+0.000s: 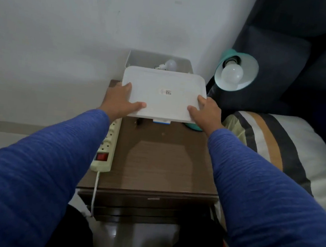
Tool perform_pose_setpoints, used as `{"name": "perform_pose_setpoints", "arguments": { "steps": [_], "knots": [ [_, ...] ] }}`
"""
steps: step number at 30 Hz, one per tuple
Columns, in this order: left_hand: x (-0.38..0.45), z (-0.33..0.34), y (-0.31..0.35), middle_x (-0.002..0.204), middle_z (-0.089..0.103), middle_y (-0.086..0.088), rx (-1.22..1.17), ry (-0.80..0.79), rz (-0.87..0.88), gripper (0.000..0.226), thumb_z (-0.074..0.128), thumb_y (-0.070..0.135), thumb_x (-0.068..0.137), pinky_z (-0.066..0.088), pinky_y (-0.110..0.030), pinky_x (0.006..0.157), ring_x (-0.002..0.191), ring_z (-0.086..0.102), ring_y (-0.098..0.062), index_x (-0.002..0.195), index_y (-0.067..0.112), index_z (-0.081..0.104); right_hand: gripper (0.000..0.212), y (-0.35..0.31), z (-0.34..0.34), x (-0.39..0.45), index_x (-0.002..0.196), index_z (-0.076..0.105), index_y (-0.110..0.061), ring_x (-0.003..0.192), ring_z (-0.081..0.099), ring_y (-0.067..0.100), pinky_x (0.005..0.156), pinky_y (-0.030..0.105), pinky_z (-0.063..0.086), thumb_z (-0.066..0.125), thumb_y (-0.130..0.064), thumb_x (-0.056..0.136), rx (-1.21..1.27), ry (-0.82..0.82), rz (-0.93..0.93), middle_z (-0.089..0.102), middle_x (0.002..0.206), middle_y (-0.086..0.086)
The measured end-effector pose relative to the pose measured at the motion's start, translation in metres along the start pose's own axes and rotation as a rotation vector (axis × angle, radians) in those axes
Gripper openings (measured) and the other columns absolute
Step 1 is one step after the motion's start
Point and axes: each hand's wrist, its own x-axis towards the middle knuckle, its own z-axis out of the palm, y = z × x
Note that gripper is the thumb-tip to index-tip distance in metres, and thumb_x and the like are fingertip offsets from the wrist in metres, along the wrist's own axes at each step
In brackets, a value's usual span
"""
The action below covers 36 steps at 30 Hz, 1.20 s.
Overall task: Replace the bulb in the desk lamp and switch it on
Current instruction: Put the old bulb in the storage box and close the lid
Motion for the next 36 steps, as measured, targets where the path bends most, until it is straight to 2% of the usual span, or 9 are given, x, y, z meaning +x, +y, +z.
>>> {"name": "perform_pose_setpoints", "arguments": {
  "steps": [5, 10, 16, 19, 24, 28, 30, 34, 36],
  "knots": [
    [0.062, -0.013, -0.001, 0.138, 0.04, -0.017, -0.008, 0.009, 0.019, 0.084, 0.059, 0.057, 0.081, 0.033, -0.041, 0.106, 0.131, 0.035, -0.037, 0.146, 0.012, 0.028, 0.051, -0.02, -0.002, 0.056, 0.136, 0.045, -0.002, 0.13, 0.042, 0.035, 0.109, 0.036, 0.029, 0.052, -0.031, 0.094, 0.024, 0.009, -0.007, 0.046, 0.139, 0.02],
    [0.12, -0.01, -0.007, 0.149, 0.03, -0.018, -0.006, -0.015, -0.003, 0.088, 0.055, 0.06, 0.081, 0.027, -0.044, 0.113, 0.137, 0.027, -0.039, 0.149, 0.015, 0.021, 0.05, -0.031, 0.0, 0.11, 0.134, 0.047, -0.001, 0.128, 0.044, 0.035, 0.107, 0.036, 0.03, 0.05, -0.033, 0.095, -0.003, -0.003, -0.004, 0.047, 0.137, 0.02],
    [0.166, -0.006, -0.013, 0.143, 0.036, -0.02, 0.017, -0.008, 0.009, 0.084, 0.051, 0.062, 0.083, 0.03, -0.045, 0.109, 0.133, 0.032, -0.04, 0.146, 0.012, 0.027, 0.051, -0.036, 0.01, 0.16, 0.131, 0.049, 0.001, 0.133, 0.038, 0.035, 0.115, 0.041, 0.025, 0.048, -0.034, 0.095, 0.021, -0.021, -0.001, 0.047, 0.138, 0.02],
    [0.176, -0.002, -0.015, 0.147, 0.032, -0.018, 0.004, -0.019, -0.005, 0.084, 0.051, 0.061, 0.083, 0.028, -0.045, 0.111, 0.137, 0.028, -0.039, 0.147, 0.013, 0.025, 0.05, -0.034, 0.016, 0.17, 0.131, 0.049, -0.001, 0.134, 0.033, 0.036, 0.112, 0.038, 0.022, 0.046, -0.036, 0.096, -0.001, -0.021, 0.013, 0.048, 0.138, 0.019],
    [0.183, 0.003, -0.017, 0.147, 0.033, -0.017, -0.004, -0.01, -0.021, 0.081, 0.049, 0.06, 0.084, 0.028, -0.046, 0.112, 0.137, 0.027, -0.038, 0.146, 0.012, 0.029, 0.048, -0.029, 0.028, 0.177, 0.126, 0.053, -0.003, 0.13, 0.033, 0.036, 0.105, 0.037, 0.029, 0.045, -0.039, 0.095, 0.032, -0.029, 0.033, 0.052, 0.13, 0.018],
    [0.187, 0.007, -0.022, 0.148, 0.033, -0.014, -0.079, -0.002, -0.054, 0.079, 0.05, 0.06, 0.084, 0.028, -0.047, 0.113, 0.138, 0.027, -0.035, 0.145, 0.013, 0.031, 0.04, -0.031, 0.03, 0.183, 0.114, 0.056, -0.006, 0.129, 0.035, 0.036, 0.106, 0.037, 0.028, 0.042, -0.039, 0.096, -0.011, -0.04, 0.01, 0.053, 0.13, 0.02],
    [0.187, 0.008, -0.024, 0.146, 0.035, -0.014, -0.084, -0.005, -0.061, 0.078, 0.051, 0.06, 0.084, 0.029, -0.046, 0.112, 0.136, 0.029, -0.035, 0.143, 0.011, 0.033, 0.044, -0.032, 0.031, 0.186, 0.121, 0.055, -0.007, 0.13, 0.034, 0.036, 0.104, 0.038, 0.03, 0.042, -0.041, 0.096, -0.01, -0.056, 0.014, 0.052, 0.132, 0.019],
    [0.19, 0.009, -0.025, 0.152, 0.029, -0.013, -0.097, -0.017, -0.072, 0.082, 0.05, 0.061, 0.084, 0.025, -0.045, 0.116, 0.141, 0.024, -0.033, 0.147, 0.013, 0.028, 0.03, -0.027, 0.038, 0.191, 0.093, 0.048, -0.014, 0.126, 0.034, 0.036, 0.095, 0.039, 0.035, 0.042, -0.043, 0.095, 0.032, -0.041, 0.029, 0.053, 0.124, 0.02],
    [0.192, 0.009, -0.025, 0.151, 0.03, -0.014, -0.077, -0.025, -0.058, 0.082, 0.048, 0.062, 0.084, 0.026, -0.045, 0.115, 0.14, 0.025, -0.034, 0.147, 0.013, 0.028, 0.032, -0.025, 0.041, 0.192, 0.102, 0.052, -0.014, 0.133, 0.03, 0.035, 0.102, 0.04, 0.033, 0.041, -0.043, 0.096, 0.044, -0.039, 0.022, 0.049, 0.134, 0.019]
  ]
}}
